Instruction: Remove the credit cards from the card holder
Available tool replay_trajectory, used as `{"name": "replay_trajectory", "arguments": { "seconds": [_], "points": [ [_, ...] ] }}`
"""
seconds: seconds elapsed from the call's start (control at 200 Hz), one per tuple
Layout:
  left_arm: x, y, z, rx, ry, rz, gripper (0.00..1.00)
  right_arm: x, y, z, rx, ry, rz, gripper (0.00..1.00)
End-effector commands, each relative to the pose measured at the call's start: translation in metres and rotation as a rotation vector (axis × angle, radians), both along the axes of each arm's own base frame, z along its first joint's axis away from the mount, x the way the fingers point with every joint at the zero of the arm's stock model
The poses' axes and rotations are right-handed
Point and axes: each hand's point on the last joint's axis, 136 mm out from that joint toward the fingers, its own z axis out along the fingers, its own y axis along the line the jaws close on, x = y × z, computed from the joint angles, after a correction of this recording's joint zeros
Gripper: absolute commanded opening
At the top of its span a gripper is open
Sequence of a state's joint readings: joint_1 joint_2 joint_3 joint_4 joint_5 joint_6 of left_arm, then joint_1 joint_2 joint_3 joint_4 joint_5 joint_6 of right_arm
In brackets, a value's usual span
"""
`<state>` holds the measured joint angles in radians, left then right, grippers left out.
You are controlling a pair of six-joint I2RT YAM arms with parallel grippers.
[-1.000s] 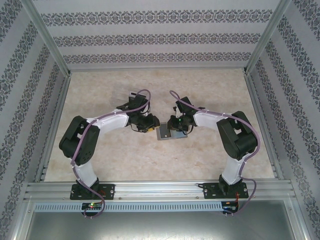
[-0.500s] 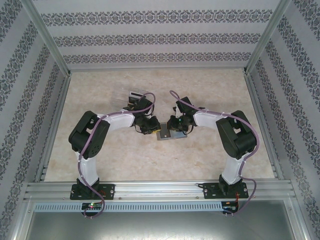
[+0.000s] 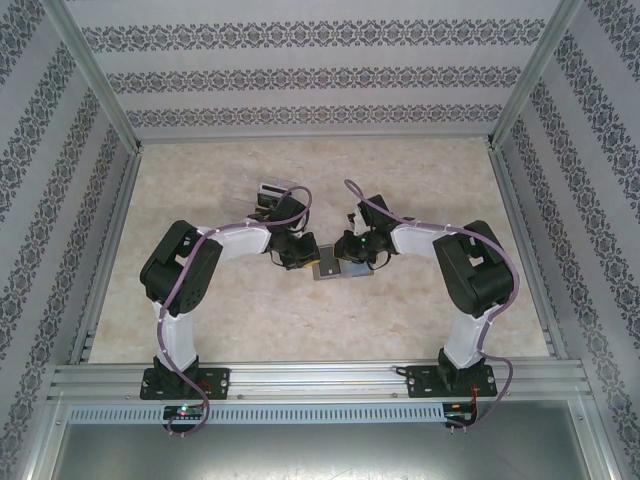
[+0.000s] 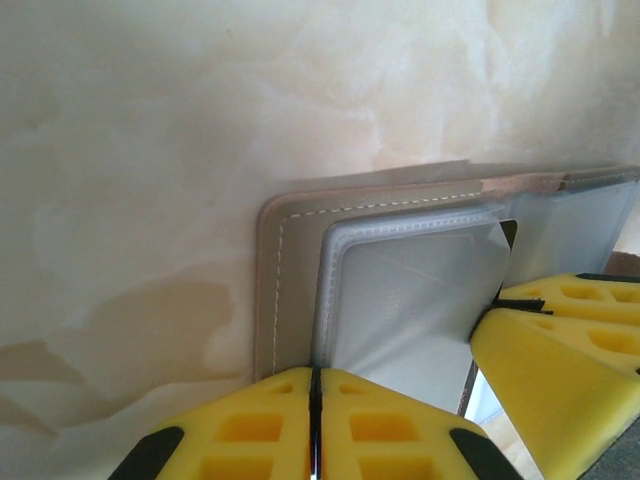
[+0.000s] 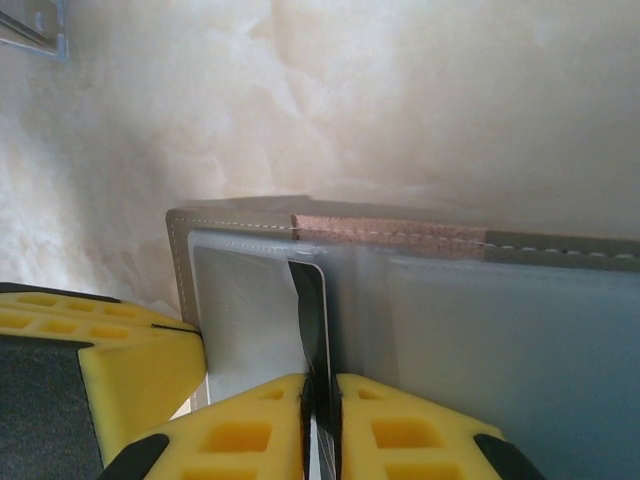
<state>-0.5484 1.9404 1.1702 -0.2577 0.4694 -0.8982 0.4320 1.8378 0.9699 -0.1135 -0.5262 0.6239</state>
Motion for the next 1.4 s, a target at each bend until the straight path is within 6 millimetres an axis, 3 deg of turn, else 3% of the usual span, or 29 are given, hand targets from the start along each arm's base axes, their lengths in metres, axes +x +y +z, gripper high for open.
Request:
{"name": "replay_trajectory", "arguments": {
  "seconds": [0.0,0.734,1.059,1.394],
  "points": [
    [-0.009,0.010,-0.022,0.090,0.042,-0.011,0.08,0.000,0.007,0.016,0.083,-0.025,0.020,0.16],
    [-0.018,0.022,-0.040,0.158,0.087,-0.022,0.06,-0.002,0.012,0.043,0.253,-0.071,0.022,0.12],
    [-0.022,0.023,-0.043,0.163,0.096,-0.033,0.06,-0.002,0.007,0.038,0.232,-0.075,0.016,0.10],
    [-0.021,0.020,-0.037,0.146,0.091,-0.050,0.07,0.000,-0.019,0.028,0.118,-0.102,-0.032,0.09]
  ]
}}
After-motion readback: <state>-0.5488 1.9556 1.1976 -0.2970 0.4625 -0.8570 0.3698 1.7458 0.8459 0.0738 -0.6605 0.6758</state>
